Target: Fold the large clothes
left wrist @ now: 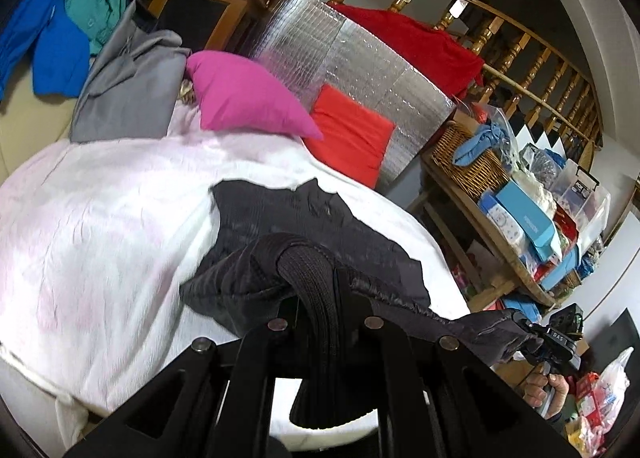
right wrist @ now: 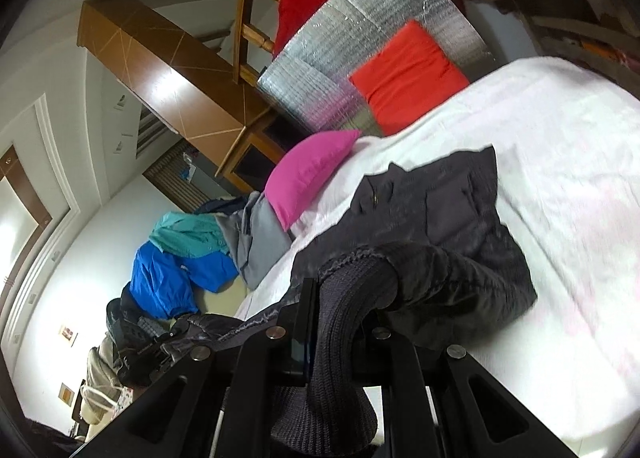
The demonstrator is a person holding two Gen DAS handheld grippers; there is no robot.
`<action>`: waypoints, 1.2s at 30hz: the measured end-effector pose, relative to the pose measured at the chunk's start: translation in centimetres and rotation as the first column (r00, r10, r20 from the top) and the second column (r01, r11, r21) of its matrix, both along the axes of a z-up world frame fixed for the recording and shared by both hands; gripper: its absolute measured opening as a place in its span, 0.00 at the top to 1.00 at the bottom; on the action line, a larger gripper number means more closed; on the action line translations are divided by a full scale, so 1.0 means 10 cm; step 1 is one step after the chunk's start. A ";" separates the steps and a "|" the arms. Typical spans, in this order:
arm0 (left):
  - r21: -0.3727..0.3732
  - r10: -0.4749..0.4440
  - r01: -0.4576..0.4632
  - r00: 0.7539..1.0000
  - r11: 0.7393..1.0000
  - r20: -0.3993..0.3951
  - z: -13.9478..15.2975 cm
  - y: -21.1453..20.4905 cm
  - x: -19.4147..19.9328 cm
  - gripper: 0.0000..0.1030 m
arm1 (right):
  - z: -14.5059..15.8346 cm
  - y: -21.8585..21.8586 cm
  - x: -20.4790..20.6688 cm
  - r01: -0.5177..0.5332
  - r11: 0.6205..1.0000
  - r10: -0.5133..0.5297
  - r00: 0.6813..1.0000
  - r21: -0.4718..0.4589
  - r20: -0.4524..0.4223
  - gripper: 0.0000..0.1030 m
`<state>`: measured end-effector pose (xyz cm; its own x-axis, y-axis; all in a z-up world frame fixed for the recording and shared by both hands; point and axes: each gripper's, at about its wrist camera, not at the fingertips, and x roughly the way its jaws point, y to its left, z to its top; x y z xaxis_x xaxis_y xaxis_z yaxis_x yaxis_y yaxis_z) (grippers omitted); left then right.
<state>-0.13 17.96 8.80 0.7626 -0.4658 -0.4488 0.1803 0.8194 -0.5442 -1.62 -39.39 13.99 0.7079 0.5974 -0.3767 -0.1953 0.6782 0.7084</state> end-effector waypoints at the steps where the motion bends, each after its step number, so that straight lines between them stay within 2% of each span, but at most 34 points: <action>1: 0.001 0.002 -0.002 1.000 1.000 0.005 0.02 -0.01 0.05 0.91 | 0.02 -0.01 0.06 0.003 1.000 -0.003 1.000 0.000 0.005 0.89; 13: 0.045 0.010 -0.014 0.996 0.999 0.085 0.33 -0.09 0.78 0.91 | 0.31 -0.03 0.85 0.051 0.998 -0.049 0.996 -0.023 0.069 0.89; 16: 0.075 0.015 -0.023 0.994 0.997 0.108 0.39 -0.13 1.07 0.91 | 0.40 -0.02 1.15 0.063 0.998 -0.060 0.995 -0.030 0.085 0.89; 22: 0.081 0.037 -0.046 0.994 0.996 0.101 0.38 -0.18 1.78 0.91 | 0.42 0.02 1.90 0.098 0.993 -0.092 0.993 -0.067 0.077 0.89; 27: 0.120 0.058 -0.064 0.997 0.991 0.046 0.16 -0.27 2.40 0.91 | 0.20 0.02 2.56 0.129 0.987 -0.128 0.992 -0.091 0.022 0.89; 30: 0.136 0.067 -0.066 0.998 0.989 -0.007 -0.03 -0.33 2.77 0.91 | -0.01 0.02 2.95 0.142 0.984 -0.146 0.989 -0.113 -0.027 0.89; 36: 0.176 0.093 -0.071 0.989 0.982 -0.119 -0.49 -0.44 3.32 0.91 | -0.54 -0.01 3.48 0.155 0.976 -0.176 0.974 -0.151 -0.141 0.89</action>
<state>33.12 13.55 3.88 0.7272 -0.3127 -0.6110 0.0478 0.9111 -0.4094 33.14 -39.47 8.61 0.7200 0.4112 -0.5590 0.0314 0.7854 0.6182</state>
